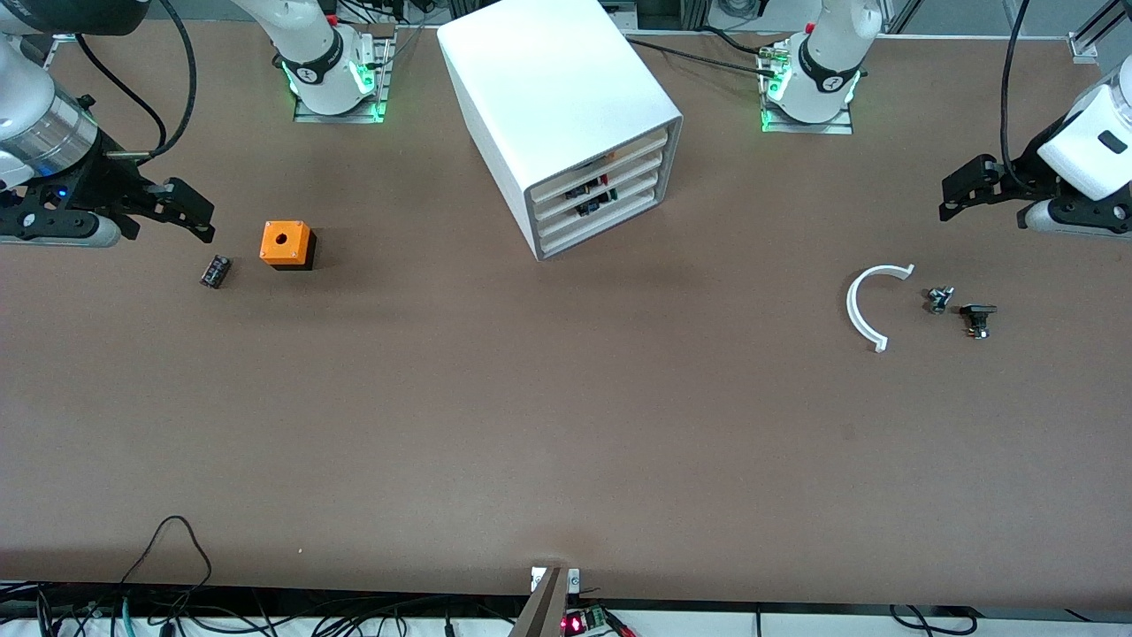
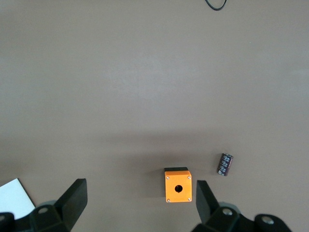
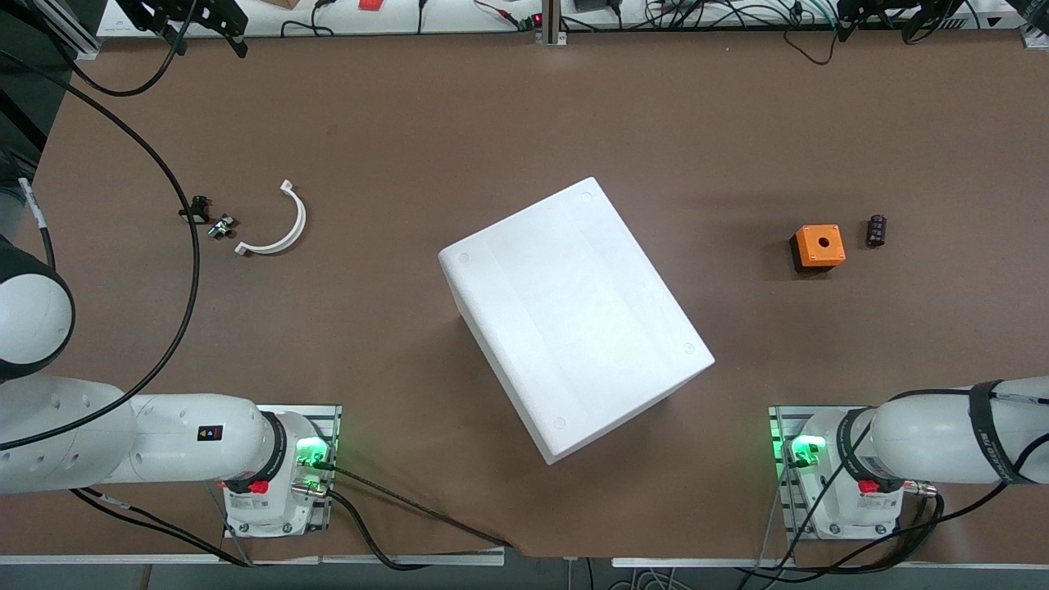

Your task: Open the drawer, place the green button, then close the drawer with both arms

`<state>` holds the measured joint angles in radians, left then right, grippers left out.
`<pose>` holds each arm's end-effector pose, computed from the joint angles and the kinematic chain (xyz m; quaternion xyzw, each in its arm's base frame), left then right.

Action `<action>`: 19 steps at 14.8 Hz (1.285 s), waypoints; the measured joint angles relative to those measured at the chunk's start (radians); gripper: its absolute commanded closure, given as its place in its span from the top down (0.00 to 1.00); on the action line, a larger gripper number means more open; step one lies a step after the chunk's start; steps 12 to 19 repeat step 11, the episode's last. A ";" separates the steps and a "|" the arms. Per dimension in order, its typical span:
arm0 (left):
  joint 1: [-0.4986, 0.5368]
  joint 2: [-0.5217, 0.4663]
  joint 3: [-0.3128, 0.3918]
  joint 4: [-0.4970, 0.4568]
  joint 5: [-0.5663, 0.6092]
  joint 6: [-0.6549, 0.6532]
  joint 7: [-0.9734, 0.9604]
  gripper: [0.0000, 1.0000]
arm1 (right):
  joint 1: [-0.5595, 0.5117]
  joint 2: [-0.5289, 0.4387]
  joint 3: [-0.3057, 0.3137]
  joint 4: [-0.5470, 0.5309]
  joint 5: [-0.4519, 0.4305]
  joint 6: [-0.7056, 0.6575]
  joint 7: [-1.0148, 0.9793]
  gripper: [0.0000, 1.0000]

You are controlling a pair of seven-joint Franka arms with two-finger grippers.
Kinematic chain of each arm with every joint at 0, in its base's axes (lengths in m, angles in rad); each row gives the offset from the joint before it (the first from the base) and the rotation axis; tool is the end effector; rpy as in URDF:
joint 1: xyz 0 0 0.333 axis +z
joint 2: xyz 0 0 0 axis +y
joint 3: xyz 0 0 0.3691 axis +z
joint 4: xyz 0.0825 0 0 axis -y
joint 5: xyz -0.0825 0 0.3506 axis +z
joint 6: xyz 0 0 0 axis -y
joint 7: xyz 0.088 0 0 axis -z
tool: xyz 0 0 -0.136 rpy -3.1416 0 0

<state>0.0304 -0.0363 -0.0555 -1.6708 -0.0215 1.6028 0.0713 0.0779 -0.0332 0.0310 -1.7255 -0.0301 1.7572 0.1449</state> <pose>0.5076 -0.0162 0.6261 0.9987 -0.0476 -0.0156 0.0101 0.5221 0.0538 0.6141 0.9992 -0.0157 0.0341 0.0112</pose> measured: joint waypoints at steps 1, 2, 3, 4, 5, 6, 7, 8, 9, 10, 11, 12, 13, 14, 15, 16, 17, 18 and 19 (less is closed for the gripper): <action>0.001 0.003 0.001 0.001 0.000 0.000 0.008 1.00 | 0.000 0.001 0.000 0.005 0.000 0.000 -0.001 1.00; 0.002 0.005 0.001 0.002 0.000 0.000 0.013 1.00 | 0.000 0.004 0.001 0.013 0.000 0.000 -0.001 1.00; 0.003 0.006 0.001 0.003 0.000 0.000 0.016 1.00 | 0.000 0.007 0.003 0.023 0.000 0.001 -0.001 1.00; 0.004 0.007 0.001 0.004 0.000 0.000 0.018 1.00 | 0.000 0.010 0.006 0.035 0.000 0.001 -0.001 1.00; 0.005 0.007 0.002 0.004 0.000 -0.001 0.019 1.00 | 0.000 0.014 0.009 0.045 0.000 0.001 -0.001 1.00; 0.005 0.007 0.001 0.005 0.000 -0.003 0.021 1.00 | 0.000 0.015 0.010 0.050 0.000 0.000 -0.001 1.00; 0.005 0.007 0.001 0.005 0.000 -0.004 0.021 1.00 | -0.001 0.016 0.010 0.050 0.000 -0.002 -0.002 1.00; 0.005 0.007 0.000 0.006 0.000 -0.004 0.022 1.00 | -0.002 0.016 0.010 0.050 0.000 -0.008 -0.002 1.00; 0.005 0.007 -0.001 0.006 0.000 -0.005 0.022 1.00 | -0.004 0.016 0.010 0.050 0.000 -0.017 -0.003 1.00; 0.004 0.007 -0.002 0.006 0.000 -0.005 0.022 1.00 | -0.006 0.016 0.010 0.050 0.000 -0.023 -0.003 1.00; 0.004 0.007 -0.003 0.006 0.000 -0.005 0.024 1.00 | -0.007 0.017 0.010 0.050 0.000 -0.025 -0.003 1.00; 0.004 0.007 -0.003 0.006 0.000 -0.005 0.024 1.00 | -0.007 0.017 0.010 0.050 0.000 -0.025 -0.003 1.00; 0.004 0.007 -0.003 0.006 0.000 -0.005 0.024 1.00 | -0.007 0.017 0.010 0.050 0.000 -0.025 -0.003 1.00; 0.004 0.007 -0.003 0.006 0.000 -0.005 0.024 1.00 | -0.007 0.017 0.010 0.050 0.000 -0.025 -0.003 1.00; 0.004 0.007 -0.003 0.006 0.000 -0.005 0.024 1.00 | -0.007 0.017 0.010 0.050 0.000 -0.025 -0.003 1.00; 0.004 0.007 -0.003 0.006 0.000 -0.005 0.024 1.00 | -0.007 0.017 0.010 0.050 0.000 -0.025 -0.003 1.00; 0.004 0.007 -0.003 0.006 0.000 -0.005 0.024 1.00 | -0.007 0.017 0.010 0.050 0.000 -0.025 -0.003 1.00; 0.004 0.007 -0.003 0.006 0.000 -0.005 0.024 1.00 | -0.007 0.017 0.010 0.050 0.000 -0.025 -0.003 1.00; 0.004 0.007 -0.003 0.006 0.000 -0.005 0.024 1.00 | -0.007 0.017 0.010 0.050 0.000 -0.025 -0.003 1.00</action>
